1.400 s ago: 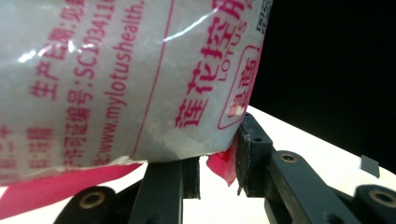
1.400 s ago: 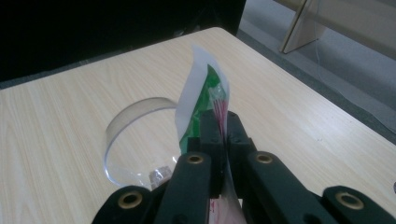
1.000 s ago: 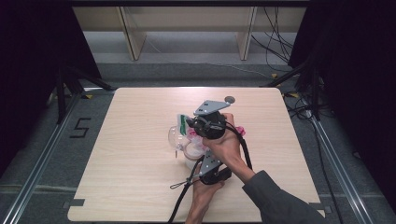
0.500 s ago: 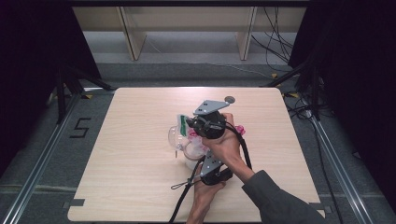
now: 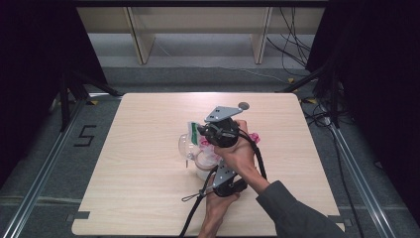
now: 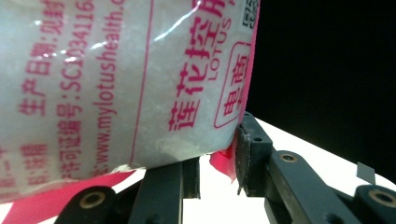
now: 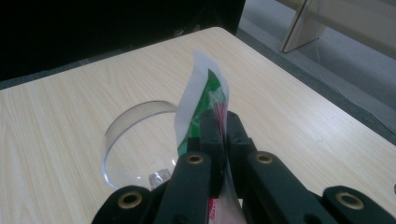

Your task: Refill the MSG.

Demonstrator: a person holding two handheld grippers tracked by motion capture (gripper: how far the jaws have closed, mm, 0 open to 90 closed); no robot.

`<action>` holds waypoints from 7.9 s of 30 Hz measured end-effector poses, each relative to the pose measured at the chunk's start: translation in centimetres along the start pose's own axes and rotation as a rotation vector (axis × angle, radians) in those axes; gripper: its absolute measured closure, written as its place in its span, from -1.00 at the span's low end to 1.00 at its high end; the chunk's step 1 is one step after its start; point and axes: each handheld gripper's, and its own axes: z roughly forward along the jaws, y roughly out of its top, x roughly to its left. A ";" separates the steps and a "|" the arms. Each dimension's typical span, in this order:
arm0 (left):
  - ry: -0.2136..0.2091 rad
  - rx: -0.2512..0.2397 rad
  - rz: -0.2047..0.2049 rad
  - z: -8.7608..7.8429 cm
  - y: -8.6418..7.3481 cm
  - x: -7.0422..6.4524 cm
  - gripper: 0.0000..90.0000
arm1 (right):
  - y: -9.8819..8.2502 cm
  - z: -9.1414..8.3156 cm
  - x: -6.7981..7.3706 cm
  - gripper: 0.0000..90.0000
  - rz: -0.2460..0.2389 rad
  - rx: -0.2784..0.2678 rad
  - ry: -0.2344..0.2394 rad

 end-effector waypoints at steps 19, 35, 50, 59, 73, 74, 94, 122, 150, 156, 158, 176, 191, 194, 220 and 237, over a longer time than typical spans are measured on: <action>-0.005 -0.031 -0.004 0.1 0.0 -0.1 0.62 | 0.1 0.4 0.0 1.00 -0.004 -0.004 -0.011; -0.012 -0.034 -0.002 0.2 0.1 -0.2 0.62 | 0.0 0.5 0.0 1.00 -0.009 -0.006 -0.014; -0.010 -0.036 0.000 0.2 0.1 -0.2 0.62 | 0.1 0.4 -0.2 1.00 0.000 -0.017 -0.009; -0.006 -0.036 -0.003 0.0 0.1 0.1 0.62 | 0.3 0.7 0.0 1.00 -0.007 -0.006 -0.009; 0.009 0.002 0.033 -0.4 0.2 0.3 0.62 | 0.4 1.0 0.1 1.00 -0.027 0.001 -0.010; 0.001 -0.016 0.028 -0.2 0.2 0.3 0.62 | 0.4 1.0 0.2 1.00 -0.022 0.003 -0.009; 0.005 -0.023 0.025 -0.3 0.2 0.3 0.62 | 0.5 1.1 0.3 1.00 -0.014 0.000 -0.016; 0.012 0.002 0.022 -0.6 0.4 0.3 0.63 | 0.7 1.3 0.2 1.00 -0.013 0.006 -0.004; 0.019 -0.007 0.014 -0.8 0.4 0.5 0.63 | 0.8 1.7 0.6 1.00 -0.027 0.004 -0.002; 0.006 -0.037 0.004 -0.5 0.2 0.6 0.63 | 0.9 1.8 0.6 0.99 -0.043 0.011 0.004; 0.008 -0.040 0.001 -0.5 0.3 0.6 0.63 | 0.8 1.9 0.7 1.00 -0.048 0.008 -0.005; 0.013 -0.041 0.004 -0.7 0.2 0.7 0.63 | 0.9 1.9 0.8 0.99 -0.041 0.023 0.008; 0.014 -0.038 0.002 -0.6 0.2 0.6 0.63 | 0.8 1.9 1.0 0.99 -0.026 0.015 -0.003; 0.012 -0.039 0.002 -0.6 0.2 0.6 0.63 | 0.8 1.8 0.8 0.99 -0.031 0.006 -0.001; 0.028 -0.004 0.010 -0.9 0.4 0.5 0.63 | 0.8 2.0 0.9 0.99 -0.051 0.017 -0.007; 0.007 -0.050 0.003 -0.6 0.2 0.5 0.63 | 0.8 1.9 1.1 0.99 -0.042 0.022 0.000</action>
